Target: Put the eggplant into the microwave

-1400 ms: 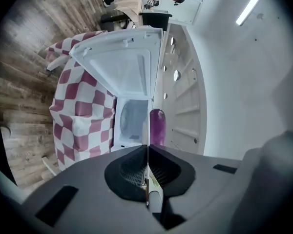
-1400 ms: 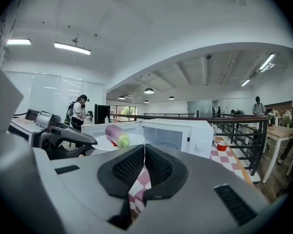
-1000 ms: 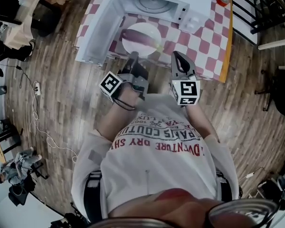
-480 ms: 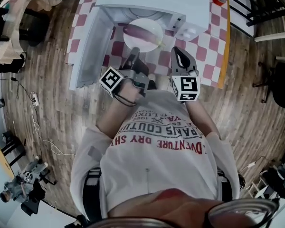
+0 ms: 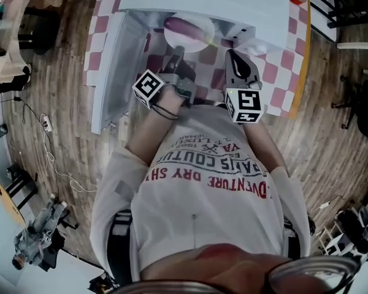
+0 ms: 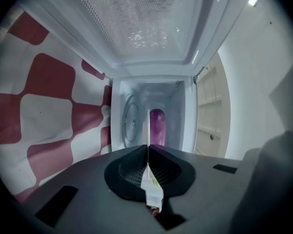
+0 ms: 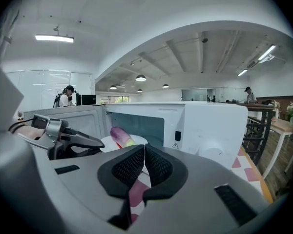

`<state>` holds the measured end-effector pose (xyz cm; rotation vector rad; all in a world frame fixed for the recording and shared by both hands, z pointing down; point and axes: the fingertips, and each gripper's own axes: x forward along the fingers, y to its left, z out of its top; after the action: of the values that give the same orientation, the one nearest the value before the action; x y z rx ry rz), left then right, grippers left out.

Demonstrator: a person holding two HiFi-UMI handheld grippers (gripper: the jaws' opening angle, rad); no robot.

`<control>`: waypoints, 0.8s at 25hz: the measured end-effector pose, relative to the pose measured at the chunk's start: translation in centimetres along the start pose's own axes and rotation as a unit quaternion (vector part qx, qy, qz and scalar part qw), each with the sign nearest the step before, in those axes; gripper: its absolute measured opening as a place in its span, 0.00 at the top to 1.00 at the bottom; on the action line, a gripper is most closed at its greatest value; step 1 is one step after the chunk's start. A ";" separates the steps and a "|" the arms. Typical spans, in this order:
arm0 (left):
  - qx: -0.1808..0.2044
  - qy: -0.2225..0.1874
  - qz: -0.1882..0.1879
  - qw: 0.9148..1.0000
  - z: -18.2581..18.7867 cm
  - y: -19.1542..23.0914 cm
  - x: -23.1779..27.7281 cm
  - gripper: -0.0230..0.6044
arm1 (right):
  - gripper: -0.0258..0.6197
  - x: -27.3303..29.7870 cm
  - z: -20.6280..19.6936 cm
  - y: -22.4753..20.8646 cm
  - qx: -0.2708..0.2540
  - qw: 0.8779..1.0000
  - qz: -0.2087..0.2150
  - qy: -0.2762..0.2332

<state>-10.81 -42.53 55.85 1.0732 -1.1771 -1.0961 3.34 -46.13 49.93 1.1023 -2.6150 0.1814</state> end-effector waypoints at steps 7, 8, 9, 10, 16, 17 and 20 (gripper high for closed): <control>0.020 -0.003 0.009 1.000 1.3 2.2 3.2 0.91 | 0.92 2.5 -1.9 0.4 -0.010 0.999 0.023 0.027; 0.023 -0.004 0.010 1.000 1.4 2.4 3.6 0.92 | 0.92 2.8 -2.2 0.4 -0.011 0.999 0.025 0.030; 0.023 -0.006 0.013 1.000 1.5 2.7 4.0 0.92 | 0.92 3.1 -2.5 0.5 -0.012 0.999 0.026 0.033; 0.022 -0.009 0.016 1.000 1.7 3.1 4.5 0.91 | 0.92 3.4 -2.7 0.6 -0.013 0.999 0.028 0.036; 0.016 -0.015 0.029 0.999 2.5 4.6 6.4 0.91 | 0.92 5.0 -3.0 1.2 -0.019 0.998 0.042 0.048; 0.014 -0.014 0.030 0.999 2.5 4.7 6.7 0.92 | 0.92 5.2 -3.1 1.3 -0.019 0.998 0.044 0.049; 0.019 -0.012 0.030 0.999 2.5 4.7 7.5 0.92 | 0.92 5.7 -3.3 1.6 -0.017 0.997 0.050 0.055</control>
<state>-12.49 -49.38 61.78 1.0497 -1.2458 -1.0460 -0.80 -48.12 54.87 0.9250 -2.5658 0.2122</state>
